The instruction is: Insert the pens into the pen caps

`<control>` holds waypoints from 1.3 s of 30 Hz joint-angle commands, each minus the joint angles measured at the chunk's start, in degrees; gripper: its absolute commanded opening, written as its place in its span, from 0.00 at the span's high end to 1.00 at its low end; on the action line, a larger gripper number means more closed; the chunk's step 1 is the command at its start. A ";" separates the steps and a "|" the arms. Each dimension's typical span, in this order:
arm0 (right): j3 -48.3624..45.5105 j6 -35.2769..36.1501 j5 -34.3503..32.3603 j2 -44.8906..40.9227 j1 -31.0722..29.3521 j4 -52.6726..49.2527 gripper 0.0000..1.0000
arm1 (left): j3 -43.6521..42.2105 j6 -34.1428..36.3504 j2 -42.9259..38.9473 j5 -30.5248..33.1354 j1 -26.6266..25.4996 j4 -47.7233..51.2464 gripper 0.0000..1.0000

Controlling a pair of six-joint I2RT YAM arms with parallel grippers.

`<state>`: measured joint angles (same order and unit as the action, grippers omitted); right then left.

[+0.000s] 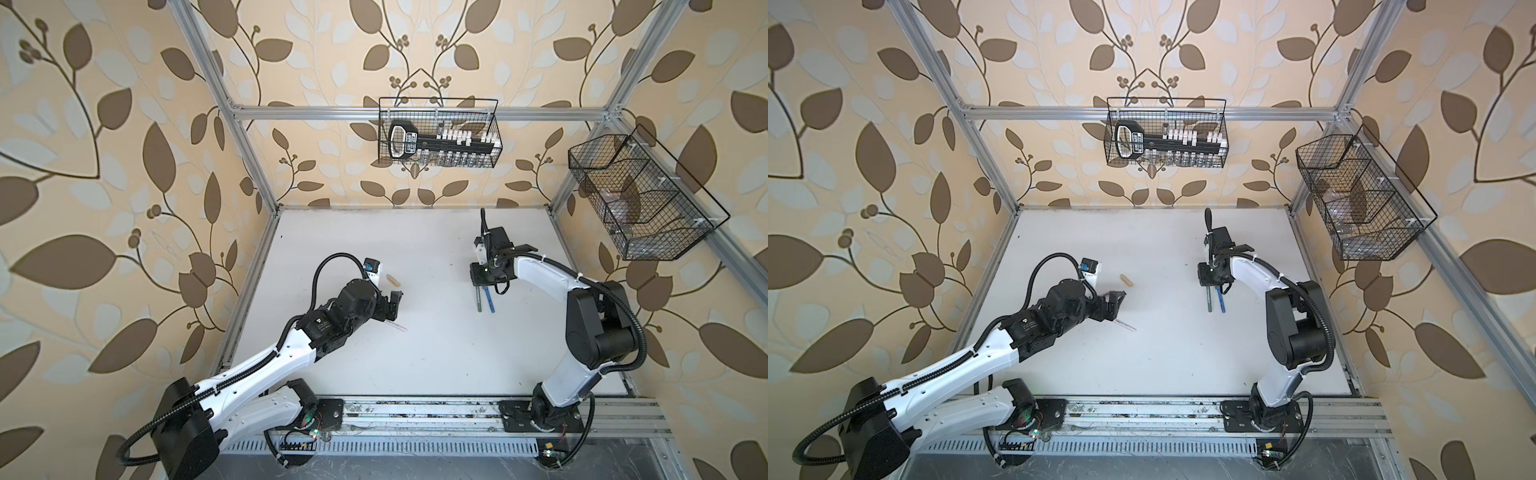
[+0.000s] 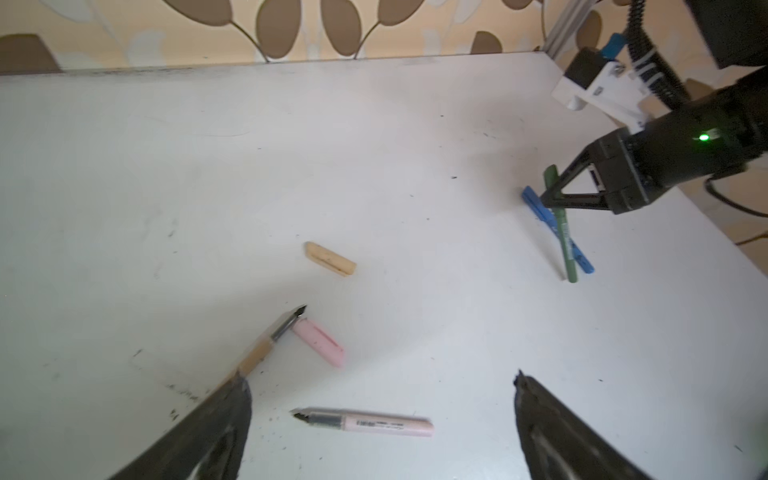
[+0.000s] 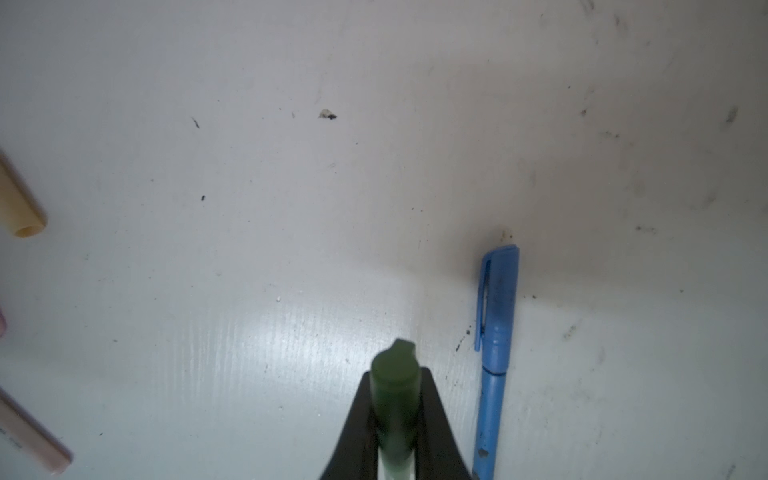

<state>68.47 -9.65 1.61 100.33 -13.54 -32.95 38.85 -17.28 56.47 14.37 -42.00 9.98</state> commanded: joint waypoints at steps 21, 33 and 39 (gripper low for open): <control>4.94 4.88 -13.27 -3.06 -8.26 -2.95 0.53 | 10.69 1.63 8.13 6.74 13.03 2.20 0.01; 9.46 12.09 -1.60 -5.69 -32.04 -1.67 0.55 | -0.23 -2.34 0.54 6.01 24.67 -3.47 0.01; 18.22 11.17 5.08 4.35 -38.26 -7.08 0.52 | -4.41 -4.33 -4.86 10.59 25.73 -5.46 0.01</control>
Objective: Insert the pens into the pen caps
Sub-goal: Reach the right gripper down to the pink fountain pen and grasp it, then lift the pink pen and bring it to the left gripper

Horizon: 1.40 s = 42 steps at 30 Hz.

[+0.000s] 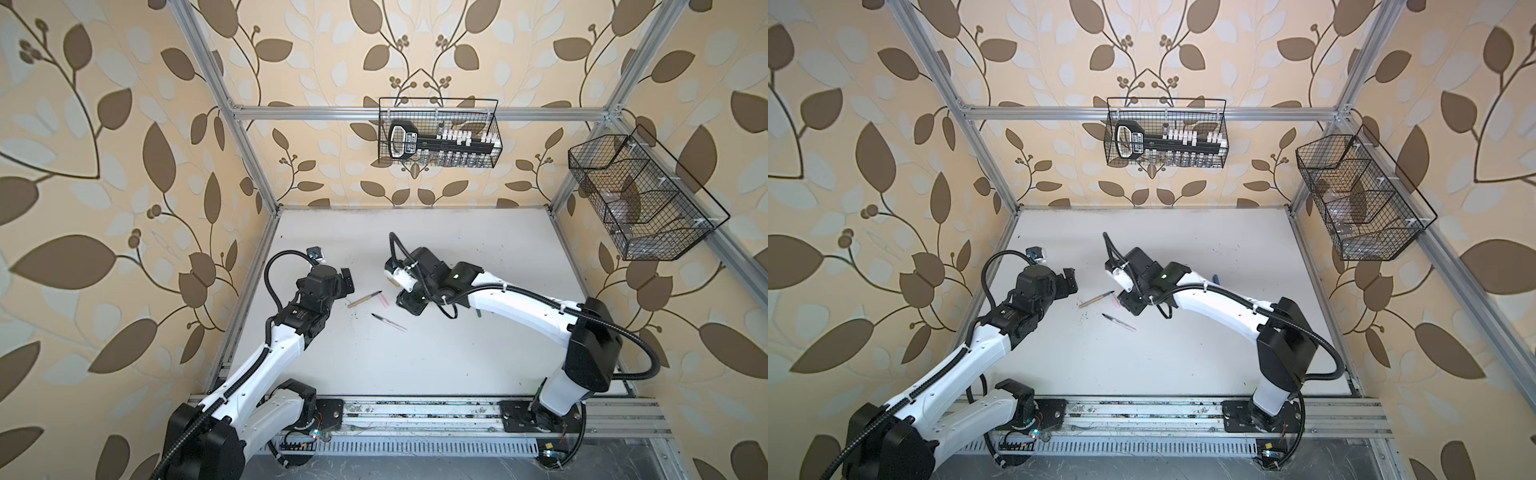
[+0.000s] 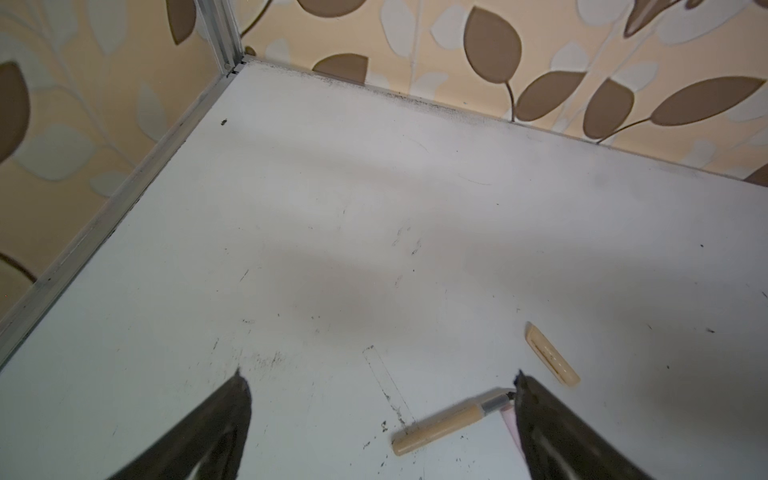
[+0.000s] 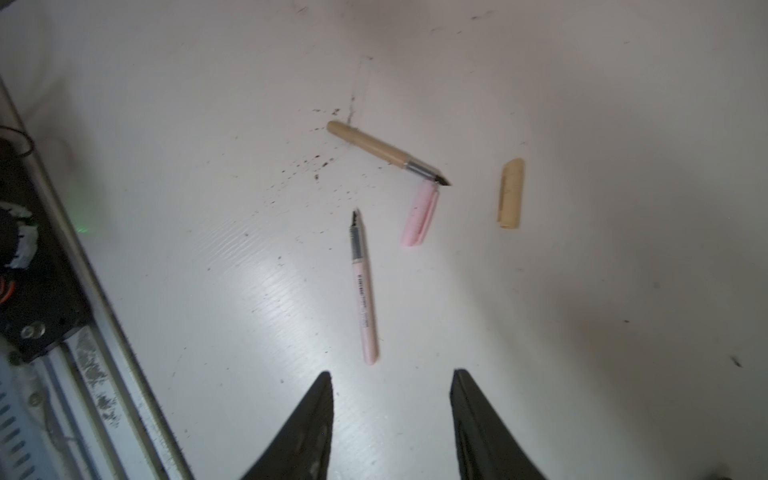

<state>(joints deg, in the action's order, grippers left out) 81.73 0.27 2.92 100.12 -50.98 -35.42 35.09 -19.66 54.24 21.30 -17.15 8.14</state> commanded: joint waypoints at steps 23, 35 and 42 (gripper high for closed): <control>17.44 0.72 1.65 25.31 -4.70 -8.07 0.55 | -4.95 -5.34 -10.23 6.27 2.08 -4.90 0.01; 17.41 0.20 -1.80 27.91 -4.48 -6.31 0.57 | -5.11 -5.04 -9.49 6.63 2.10 -5.28 0.01; 17.07 0.17 -5.23 29.32 -5.05 -5.17 0.63 | -5.33 -4.95 -9.42 6.78 2.07 -5.58 0.01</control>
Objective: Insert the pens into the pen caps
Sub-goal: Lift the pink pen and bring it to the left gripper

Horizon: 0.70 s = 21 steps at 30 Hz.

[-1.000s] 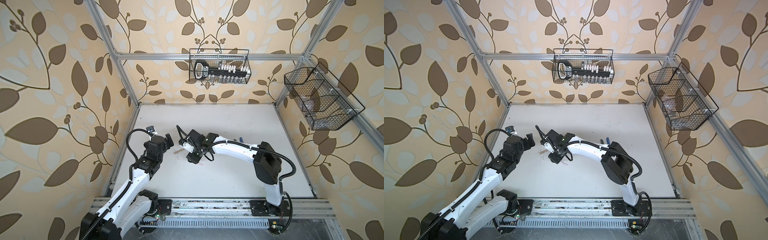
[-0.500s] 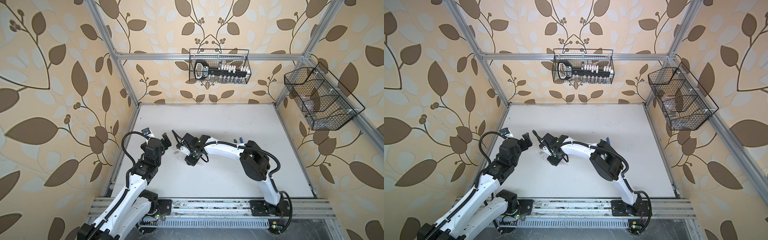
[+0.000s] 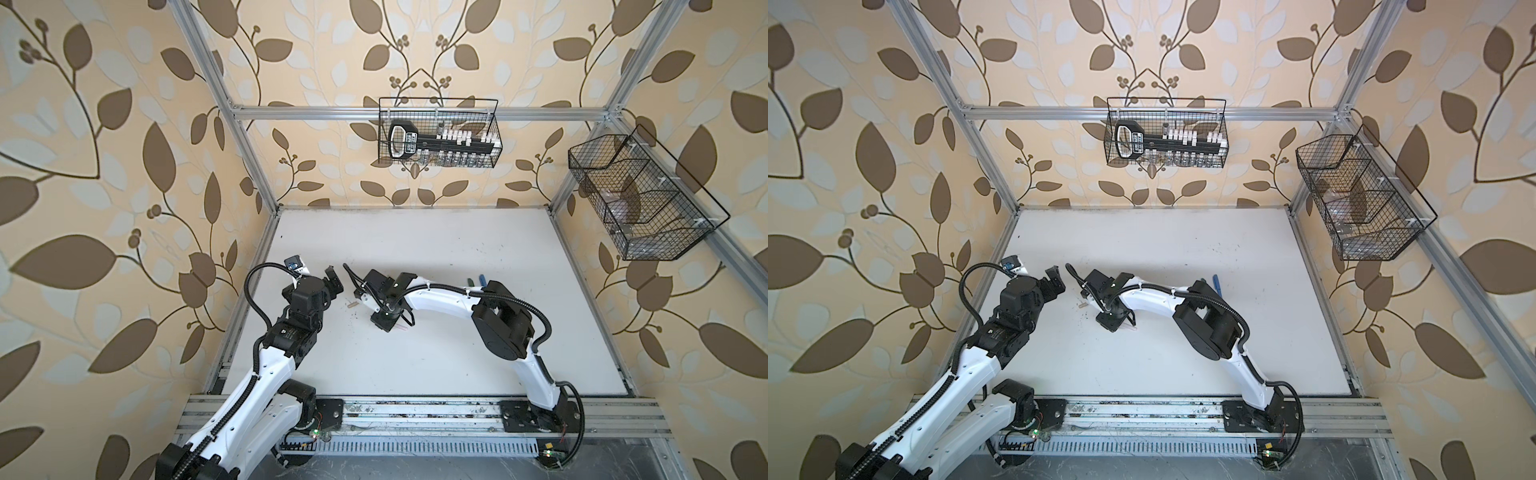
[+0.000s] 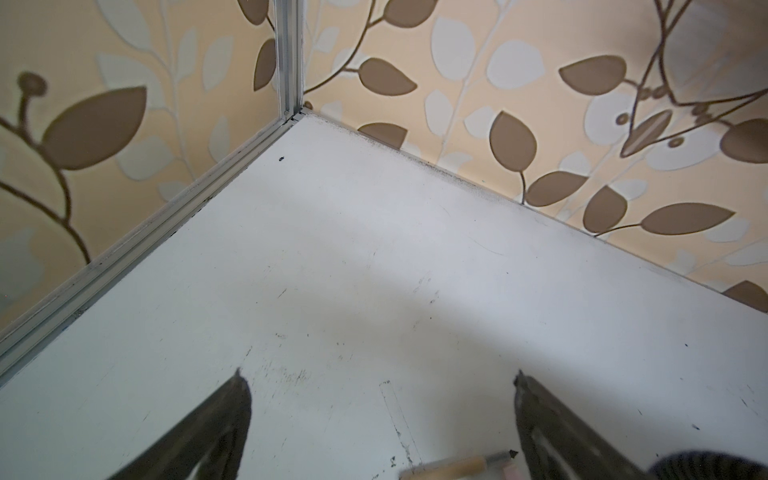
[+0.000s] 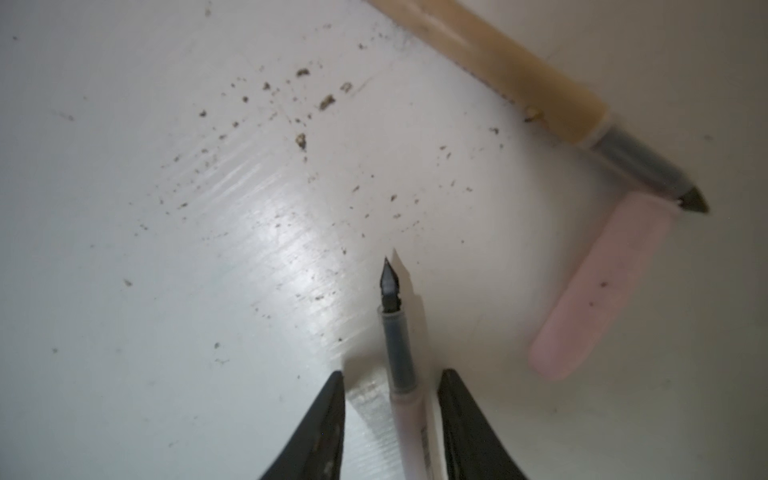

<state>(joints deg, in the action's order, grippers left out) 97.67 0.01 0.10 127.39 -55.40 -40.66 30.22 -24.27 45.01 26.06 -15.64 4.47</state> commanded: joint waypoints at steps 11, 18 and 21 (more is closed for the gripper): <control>1.21 -0.22 -2.29 2.84 -0.05 1.84 0.88 | -0.42 0.34 0.87 1.58 0.60 -2.36 0.01; -6.30 -4.54 6.29 -4.06 4.69 7.72 0.94 | 0.61 1.00 3.48 -0.58 0.59 -2.53 0.01; -13.82 -7.95 12.67 -10.44 8.51 14.51 0.94 | 1.37 1.41 5.36 -2.69 0.61 -2.74 0.01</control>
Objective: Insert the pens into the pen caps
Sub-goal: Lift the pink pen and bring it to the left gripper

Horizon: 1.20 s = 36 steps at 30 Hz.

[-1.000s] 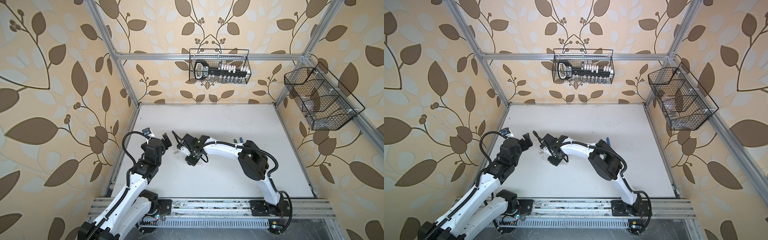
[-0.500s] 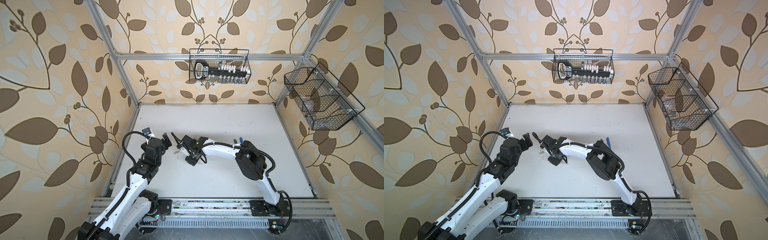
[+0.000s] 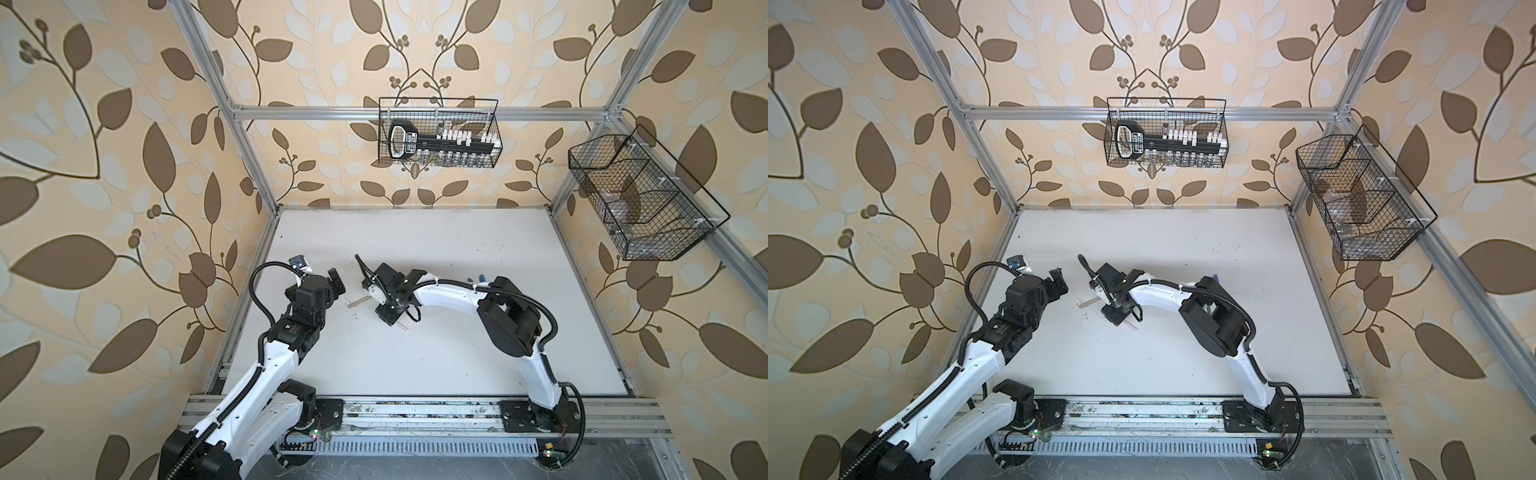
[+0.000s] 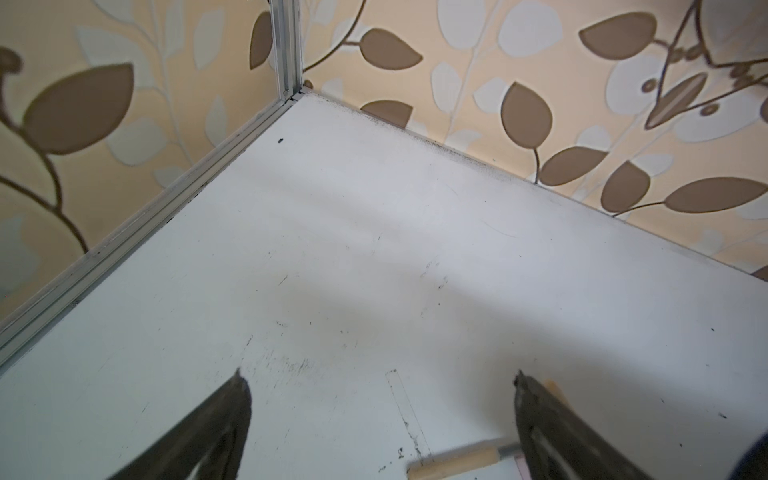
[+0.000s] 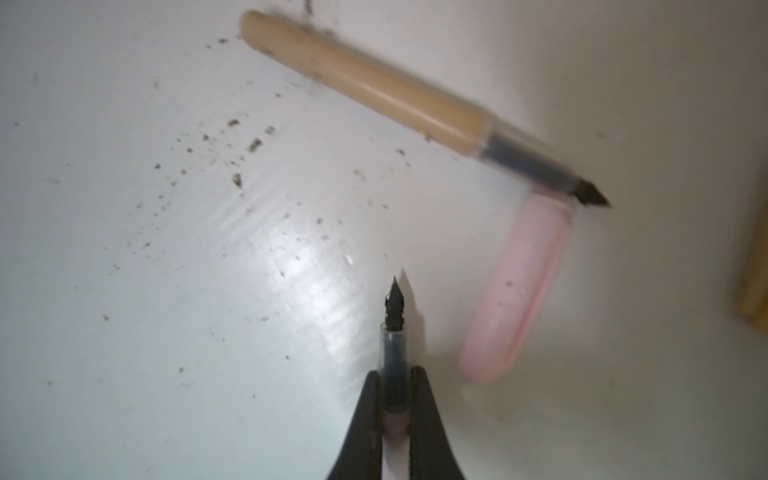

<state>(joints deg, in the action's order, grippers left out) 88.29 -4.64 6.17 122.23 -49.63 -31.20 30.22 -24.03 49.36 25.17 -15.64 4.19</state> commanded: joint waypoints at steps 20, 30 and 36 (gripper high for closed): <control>-47.97 -36.56 25.20 -35.83 24.67 64.49 0.95 | 8.42 7.45 28.05 -70.93 -3.69 -23.96 0.01; -51.98 -41.67 20.40 -38.35 20.54 73.15 0.95 | 8.99 0.82 32.64 -74.09 -8.97 -33.75 0.04; -52.80 -43.18 17.46 -38.99 17.32 77.33 0.94 | 8.72 -2.12 34.65 -75.24 -9.22 -37.59 0.10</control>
<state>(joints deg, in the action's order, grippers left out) 36.60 -45.50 25.93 84.82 -31.42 40.51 38.00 -24.29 83.77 -47.40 -24.43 -28.58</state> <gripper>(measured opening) 0.074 0.908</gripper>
